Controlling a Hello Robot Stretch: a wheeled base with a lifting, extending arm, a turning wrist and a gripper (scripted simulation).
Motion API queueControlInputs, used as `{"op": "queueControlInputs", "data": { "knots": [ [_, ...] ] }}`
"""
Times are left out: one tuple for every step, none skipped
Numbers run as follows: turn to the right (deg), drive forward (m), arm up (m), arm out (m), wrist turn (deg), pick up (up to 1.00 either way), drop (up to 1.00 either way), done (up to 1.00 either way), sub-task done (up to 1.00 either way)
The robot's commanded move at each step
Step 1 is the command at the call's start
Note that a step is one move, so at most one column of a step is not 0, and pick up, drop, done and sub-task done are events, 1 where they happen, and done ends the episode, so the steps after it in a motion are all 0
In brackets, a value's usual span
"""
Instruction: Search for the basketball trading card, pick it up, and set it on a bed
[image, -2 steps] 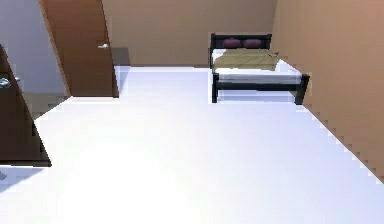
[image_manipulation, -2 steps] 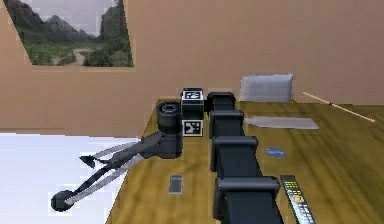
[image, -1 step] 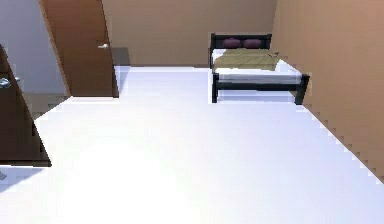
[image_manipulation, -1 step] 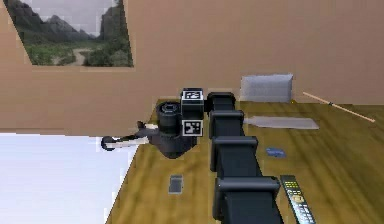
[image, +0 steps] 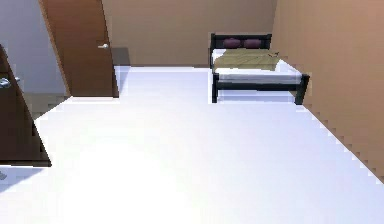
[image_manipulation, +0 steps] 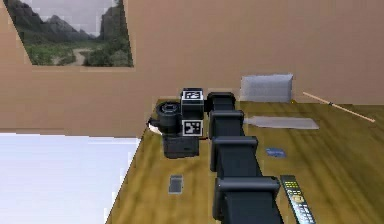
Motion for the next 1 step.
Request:
{"op": "queueControlInputs", "data": {
  "knots": [
    [0.0, 0.00, -0.30, 0.00, 0.0, 0.00, 0.00, 0.00, 0.00]
  ]
}}
